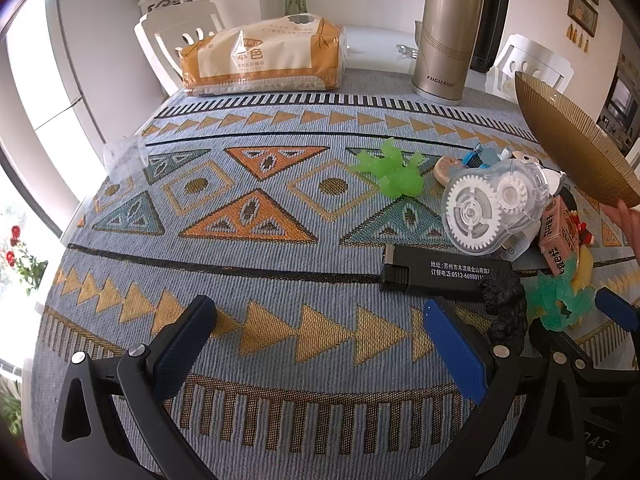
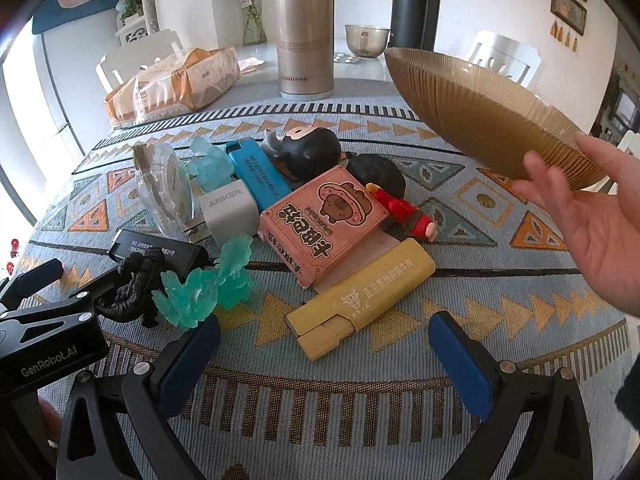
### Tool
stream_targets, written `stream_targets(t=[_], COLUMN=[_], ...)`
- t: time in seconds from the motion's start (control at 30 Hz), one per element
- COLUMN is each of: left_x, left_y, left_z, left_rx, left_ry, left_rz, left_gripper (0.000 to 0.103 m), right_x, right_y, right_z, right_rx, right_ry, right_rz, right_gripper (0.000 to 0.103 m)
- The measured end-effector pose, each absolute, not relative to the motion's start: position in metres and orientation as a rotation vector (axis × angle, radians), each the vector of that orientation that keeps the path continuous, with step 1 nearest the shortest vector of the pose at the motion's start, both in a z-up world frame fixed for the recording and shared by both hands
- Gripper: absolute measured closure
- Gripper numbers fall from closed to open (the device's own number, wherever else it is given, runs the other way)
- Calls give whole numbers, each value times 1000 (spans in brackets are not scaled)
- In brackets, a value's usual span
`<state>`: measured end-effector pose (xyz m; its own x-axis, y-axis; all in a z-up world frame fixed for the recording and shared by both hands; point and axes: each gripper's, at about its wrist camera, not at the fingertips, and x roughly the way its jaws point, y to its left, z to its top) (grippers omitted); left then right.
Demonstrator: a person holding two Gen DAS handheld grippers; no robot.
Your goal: Organize rigid objects
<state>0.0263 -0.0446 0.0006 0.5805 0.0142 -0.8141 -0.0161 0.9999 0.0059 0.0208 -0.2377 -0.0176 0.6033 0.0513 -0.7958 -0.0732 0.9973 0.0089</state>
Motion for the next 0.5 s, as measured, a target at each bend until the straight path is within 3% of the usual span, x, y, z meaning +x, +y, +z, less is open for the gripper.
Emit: stream_targets(t=[0.5], left_x=[26], left_y=[-45], left_z=[1], left_rx=[-1], left_ry=[951], left_rz=[19], left_gripper=[0], right_x=[21], right_y=[-238], right_z=[-18], right_rx=[-25], right_ry=[920], right_rz=[72], right_gripper=[0])
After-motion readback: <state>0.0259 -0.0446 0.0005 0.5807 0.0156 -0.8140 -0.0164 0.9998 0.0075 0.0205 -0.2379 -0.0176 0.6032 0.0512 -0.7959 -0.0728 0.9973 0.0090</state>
